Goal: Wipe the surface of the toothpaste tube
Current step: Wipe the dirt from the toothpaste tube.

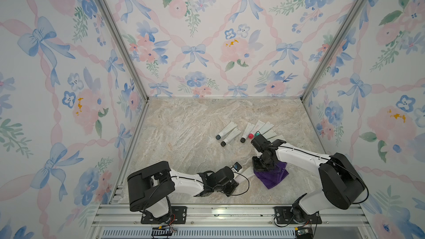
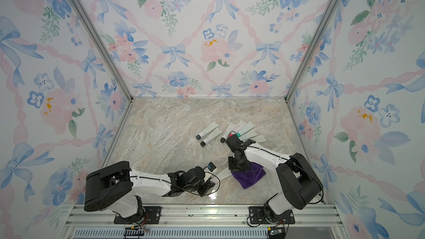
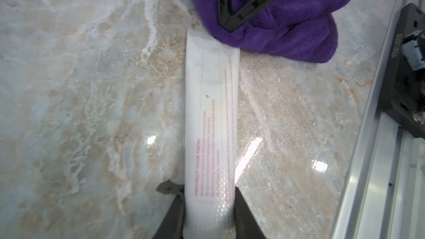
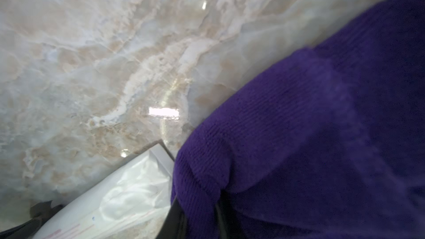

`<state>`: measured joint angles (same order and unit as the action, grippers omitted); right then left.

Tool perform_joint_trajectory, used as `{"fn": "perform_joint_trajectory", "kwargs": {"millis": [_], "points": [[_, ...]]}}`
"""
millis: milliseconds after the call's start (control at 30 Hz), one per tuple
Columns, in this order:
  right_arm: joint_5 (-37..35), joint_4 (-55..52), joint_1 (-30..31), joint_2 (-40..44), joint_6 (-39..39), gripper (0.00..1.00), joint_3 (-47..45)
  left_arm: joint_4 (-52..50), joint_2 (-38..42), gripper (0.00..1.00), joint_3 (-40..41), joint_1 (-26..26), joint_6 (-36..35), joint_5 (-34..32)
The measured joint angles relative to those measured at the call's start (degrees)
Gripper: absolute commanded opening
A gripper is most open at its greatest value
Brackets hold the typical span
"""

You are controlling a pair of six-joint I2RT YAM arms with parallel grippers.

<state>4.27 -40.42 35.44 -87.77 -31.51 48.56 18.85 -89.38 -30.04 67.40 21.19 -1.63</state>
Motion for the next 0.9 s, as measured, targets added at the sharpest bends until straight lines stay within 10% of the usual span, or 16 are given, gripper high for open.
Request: {"fn": "perform_joint_trajectory", "kwargs": {"millis": [333, 900], "points": [[4.94, 1.44, 9.81, -0.52, -3.17, 0.20, 3.80, -0.07, 0.13, 0.30, 0.17, 0.00, 0.28, -0.04], [4.76, -3.21, 6.60, -6.34, 0.68, 0.20, 8.22, -0.02, 0.28, 0.30, 0.22, 0.00, 0.31, -0.28]]}}
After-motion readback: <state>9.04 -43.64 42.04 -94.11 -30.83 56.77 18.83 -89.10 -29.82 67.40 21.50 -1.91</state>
